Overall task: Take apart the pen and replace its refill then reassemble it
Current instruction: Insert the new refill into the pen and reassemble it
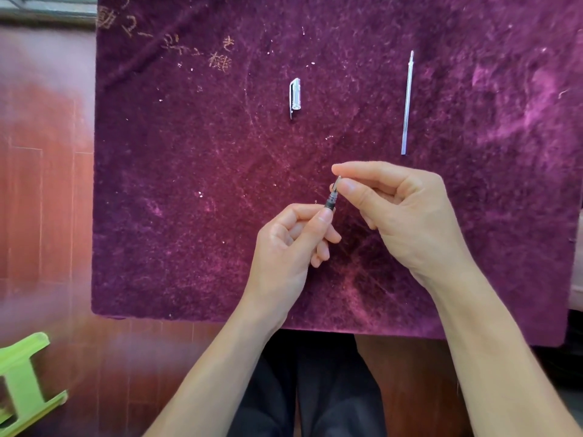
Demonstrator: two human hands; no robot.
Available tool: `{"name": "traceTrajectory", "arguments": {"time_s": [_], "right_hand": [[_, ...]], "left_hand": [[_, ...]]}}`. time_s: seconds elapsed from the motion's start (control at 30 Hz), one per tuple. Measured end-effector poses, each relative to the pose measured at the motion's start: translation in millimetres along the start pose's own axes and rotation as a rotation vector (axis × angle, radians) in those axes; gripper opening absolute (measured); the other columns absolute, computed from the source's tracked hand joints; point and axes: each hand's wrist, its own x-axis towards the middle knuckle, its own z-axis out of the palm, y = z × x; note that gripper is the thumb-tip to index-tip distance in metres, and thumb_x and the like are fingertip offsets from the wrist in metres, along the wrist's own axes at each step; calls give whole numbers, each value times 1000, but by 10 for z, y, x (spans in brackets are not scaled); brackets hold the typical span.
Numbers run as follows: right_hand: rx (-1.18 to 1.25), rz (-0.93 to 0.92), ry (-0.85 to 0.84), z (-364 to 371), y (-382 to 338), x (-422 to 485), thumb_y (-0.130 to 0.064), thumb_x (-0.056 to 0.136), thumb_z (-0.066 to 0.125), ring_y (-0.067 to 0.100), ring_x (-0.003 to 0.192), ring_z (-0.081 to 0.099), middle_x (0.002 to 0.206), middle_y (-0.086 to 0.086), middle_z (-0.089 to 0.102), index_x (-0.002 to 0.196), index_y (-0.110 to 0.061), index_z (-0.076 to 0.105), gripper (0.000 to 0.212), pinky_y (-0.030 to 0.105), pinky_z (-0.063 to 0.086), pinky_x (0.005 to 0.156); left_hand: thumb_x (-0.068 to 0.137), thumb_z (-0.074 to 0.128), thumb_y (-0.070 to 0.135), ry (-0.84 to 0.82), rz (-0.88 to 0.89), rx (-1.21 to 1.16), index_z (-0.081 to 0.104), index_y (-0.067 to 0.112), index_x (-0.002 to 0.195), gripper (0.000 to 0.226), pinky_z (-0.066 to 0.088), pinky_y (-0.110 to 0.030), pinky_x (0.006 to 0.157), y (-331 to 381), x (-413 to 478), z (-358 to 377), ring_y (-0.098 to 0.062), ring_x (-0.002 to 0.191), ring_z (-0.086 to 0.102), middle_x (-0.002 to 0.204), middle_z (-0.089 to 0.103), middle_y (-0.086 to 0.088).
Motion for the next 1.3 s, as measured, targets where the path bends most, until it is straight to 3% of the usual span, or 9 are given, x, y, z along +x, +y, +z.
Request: {"name": "traceTrajectory", "arguments": {"time_s": [0.1,0.27,0.37,0.57,0.77,0.93,1.03,1.13,1.3], "right_hand": [[-7,12,-5,-22,23,-30,-9,98,77,-9,66,68,91,-9,80,116,-14,81,19,6,50,67],[-4,41,-74,-28,86,-77,-9,100,74,-11,64,67,71,-29,73,112,-9,81,15,3,48,66],[0,42,-103,-29,96,-103,-10,102,70,-12,64,66,64,-32,68,112,-9,80,14,2,48,66],[81,70,-140,-18,119,-134,-12,103,69,-12,60,64,59,-27,66,109,-9,79,12,2,48,64],[130,102,-101,56,99,-170,-26,94,78,-8,62,65,73,-20,74,97,-14,78,13,6,50,63],[176,154,-109,83,76,-196,-45,94,69,0,61,50,79,-14,67,115,-26,81,31,13,46,59],[122,116,-119,90,92,-206,-33,103,67,1,61,47,70,-18,64,113,-27,82,19,15,45,59],[133,93,-85,121,99,-212,-22,102,72,-6,60,60,70,-20,71,103,-17,82,12,8,48,61],[171,122,-48,181,84,-211,-32,89,82,-7,60,66,73,-15,75,94,-15,79,18,7,49,59]], "left_hand": [[101,63,27,-4,-5,10,72,13,100,16,45,-14,54,-23,-26,16,-4,56,57,76,73,1],[101,62,27,-15,-9,7,71,12,97,18,44,-12,52,-38,-58,17,-3,53,56,70,71,4],[102,62,27,-20,-6,1,71,12,97,18,44,-13,52,-37,-66,16,-3,53,55,71,71,4],[101,62,30,-49,-7,-21,71,13,96,20,44,-18,55,-46,-99,11,-6,54,53,73,71,4],[96,67,36,-28,-1,-15,73,20,97,18,46,-18,56,-72,-131,-6,-6,58,57,78,73,0],[96,66,35,-40,-7,-58,75,19,100,19,45,-20,55,-87,-147,-4,-8,58,57,78,72,-1],[97,66,34,-42,-3,-57,74,21,98,16,45,-20,56,-92,-154,-5,-8,58,57,78,72,-1],[97,66,35,-37,-2,-45,73,20,97,16,45,-20,56,-94,-169,-12,-7,58,57,78,72,-1],[99,65,33,-27,-9,-41,73,18,98,16,45,-19,55,-107,-183,-23,-7,58,56,78,72,-1]]}}
